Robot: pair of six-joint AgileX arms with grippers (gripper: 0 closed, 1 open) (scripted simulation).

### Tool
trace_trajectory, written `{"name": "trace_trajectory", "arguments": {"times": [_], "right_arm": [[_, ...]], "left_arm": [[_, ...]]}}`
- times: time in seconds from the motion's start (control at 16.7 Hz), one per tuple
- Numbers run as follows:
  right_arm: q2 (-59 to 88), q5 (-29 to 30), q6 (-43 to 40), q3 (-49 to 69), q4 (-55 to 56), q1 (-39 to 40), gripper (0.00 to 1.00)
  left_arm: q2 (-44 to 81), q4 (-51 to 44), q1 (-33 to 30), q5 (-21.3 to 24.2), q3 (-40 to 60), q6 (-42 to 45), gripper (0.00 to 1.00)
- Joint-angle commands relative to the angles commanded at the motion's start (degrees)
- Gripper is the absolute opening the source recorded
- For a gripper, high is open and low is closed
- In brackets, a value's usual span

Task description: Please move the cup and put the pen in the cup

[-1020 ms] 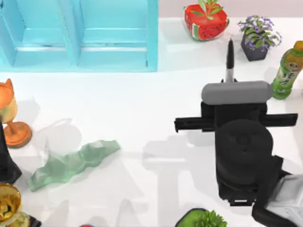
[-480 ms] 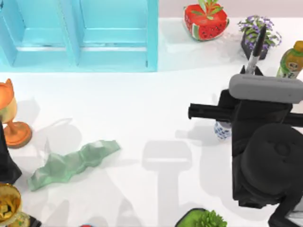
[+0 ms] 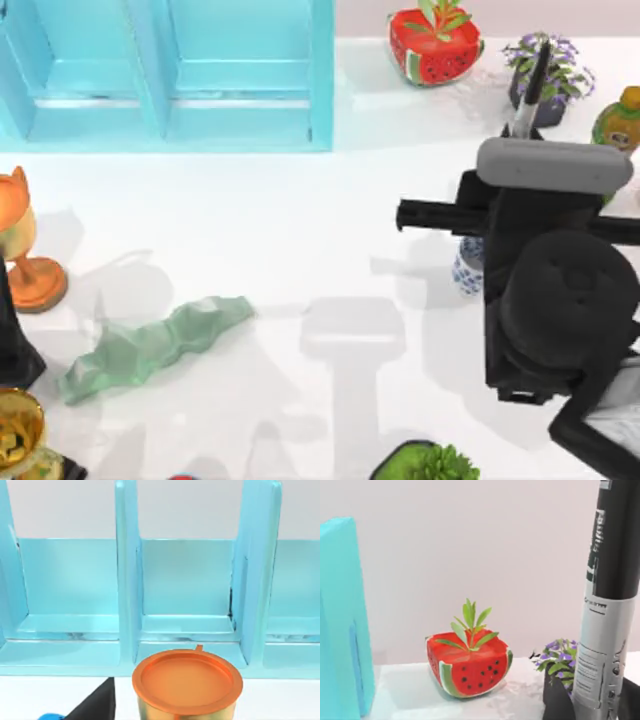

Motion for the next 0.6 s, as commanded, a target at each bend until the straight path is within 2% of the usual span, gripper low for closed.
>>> {"name": "trace_trajectory", "arguments": {"times": [0.36,0.6], "right_arm": [[1.93,-1.85,0.12,0.66,1.35,-1.87,0.0],[1.93,-1.85,0.12,0.66,1.35,-1.87,0.3]], "left_arm": [[0.0,0.0,0.0,0.0,0.0,0.0,1.0],[0.0,0.0,0.0,0.0,0.0,0.0,1.0]]}}
